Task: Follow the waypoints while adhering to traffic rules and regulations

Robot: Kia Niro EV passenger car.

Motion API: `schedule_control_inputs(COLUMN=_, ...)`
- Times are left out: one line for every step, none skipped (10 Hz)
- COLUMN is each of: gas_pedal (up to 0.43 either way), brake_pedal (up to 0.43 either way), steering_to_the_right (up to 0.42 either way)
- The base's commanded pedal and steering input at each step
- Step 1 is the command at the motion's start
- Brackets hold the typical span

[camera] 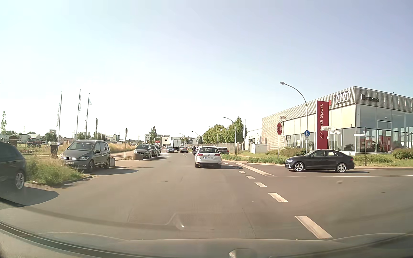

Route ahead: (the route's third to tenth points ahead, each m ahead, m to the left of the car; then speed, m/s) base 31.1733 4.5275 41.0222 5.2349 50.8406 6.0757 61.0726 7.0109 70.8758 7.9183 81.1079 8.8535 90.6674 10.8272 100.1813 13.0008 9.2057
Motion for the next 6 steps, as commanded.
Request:
schedule_control_inputs(gas_pedal=0.028, brake_pedal=0.030, steering_to_the_right=-0.008)
schedule_control_inputs(gas_pedal=0.028, brake_pedal=0.030, steering_to_the_right=-0.008)
schedule_control_inputs(gas_pedal=0.028, brake_pedal=0.030, steering_to_the_right=-0.008)
schedule_control_inputs(gas_pedal=0.028, brake_pedal=0.030, steering_to_the_right=-0.009)
schedule_control_inputs(gas_pedal=0.028, brake_pedal=0.030, steering_to_the_right=-0.010)
schedule_control_inputs(gas_pedal=0.039, brake_pedal=0.030, steering_to_the_right=-0.010)
